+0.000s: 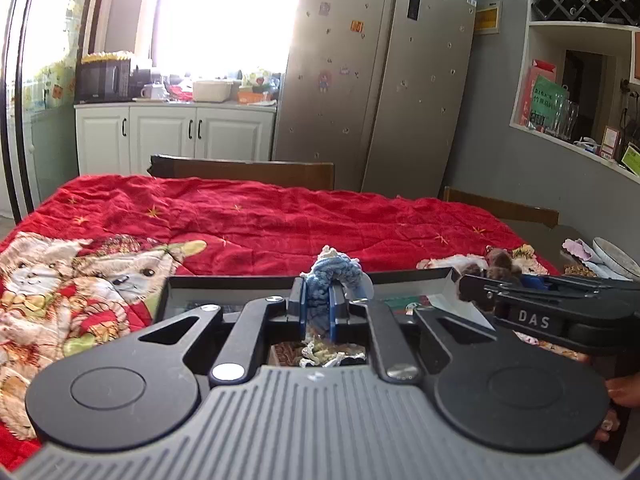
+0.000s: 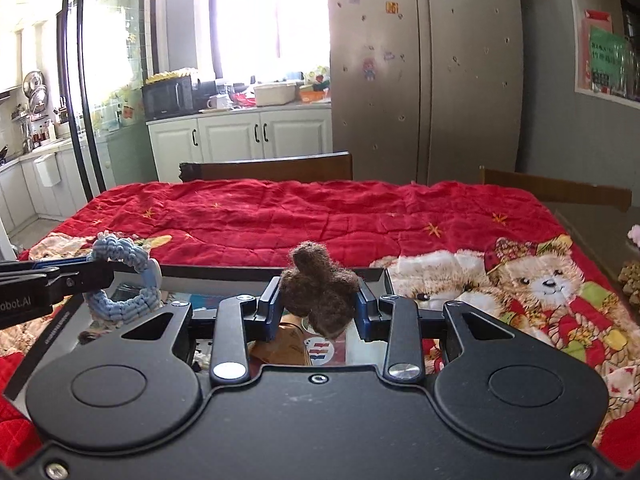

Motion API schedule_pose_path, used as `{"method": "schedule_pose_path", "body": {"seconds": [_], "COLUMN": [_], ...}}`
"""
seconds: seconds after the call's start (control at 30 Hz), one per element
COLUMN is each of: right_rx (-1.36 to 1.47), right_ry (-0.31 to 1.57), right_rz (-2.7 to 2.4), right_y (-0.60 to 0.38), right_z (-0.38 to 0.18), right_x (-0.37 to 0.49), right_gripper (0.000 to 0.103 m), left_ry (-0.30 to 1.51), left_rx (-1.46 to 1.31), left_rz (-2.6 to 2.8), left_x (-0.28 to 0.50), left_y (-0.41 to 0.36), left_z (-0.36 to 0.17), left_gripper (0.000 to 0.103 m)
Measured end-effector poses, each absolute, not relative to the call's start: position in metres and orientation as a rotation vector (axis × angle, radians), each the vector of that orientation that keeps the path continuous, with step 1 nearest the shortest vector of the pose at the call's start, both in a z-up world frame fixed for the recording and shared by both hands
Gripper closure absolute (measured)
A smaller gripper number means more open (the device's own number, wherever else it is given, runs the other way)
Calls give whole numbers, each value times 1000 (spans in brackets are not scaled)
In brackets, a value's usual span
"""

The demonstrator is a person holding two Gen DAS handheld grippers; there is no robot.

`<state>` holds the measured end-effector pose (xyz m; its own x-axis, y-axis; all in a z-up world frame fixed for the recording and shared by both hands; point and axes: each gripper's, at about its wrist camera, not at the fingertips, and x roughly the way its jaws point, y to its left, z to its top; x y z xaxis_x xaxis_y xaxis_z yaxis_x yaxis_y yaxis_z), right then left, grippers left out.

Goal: Organize objects
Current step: 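Lower the blue scrunchie and brown fuzzy clip with both grippers into the box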

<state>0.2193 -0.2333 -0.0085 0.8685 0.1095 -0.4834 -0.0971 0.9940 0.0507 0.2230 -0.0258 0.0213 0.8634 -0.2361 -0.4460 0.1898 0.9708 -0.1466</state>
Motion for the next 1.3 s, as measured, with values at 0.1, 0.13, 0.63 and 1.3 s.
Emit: {"method": "schedule_pose_path", "body": {"seconds": [0.1, 0.13, 0.63, 1.3], "right_rx": [21, 21, 25, 9], "right_ry": [524, 528, 574, 634], "right_rz": [97, 92, 83, 84], "right_y": [-234, -234, -235, -234], "right_z": [-20, -23, -48, -53], "right_x": [227, 229, 243, 252], "right_gripper": [69, 69, 69, 69], "left_ry": [484, 486, 541, 597], "left_rx": [-92, -93, -105, -86], "left_rz": [-221, -218, -218, -196], "left_x": [229, 231, 247, 253], "left_y": [-28, -27, -27, -29], "left_z": [15, 13, -10, -20], "left_gripper": [90, 90, 90, 89]}}
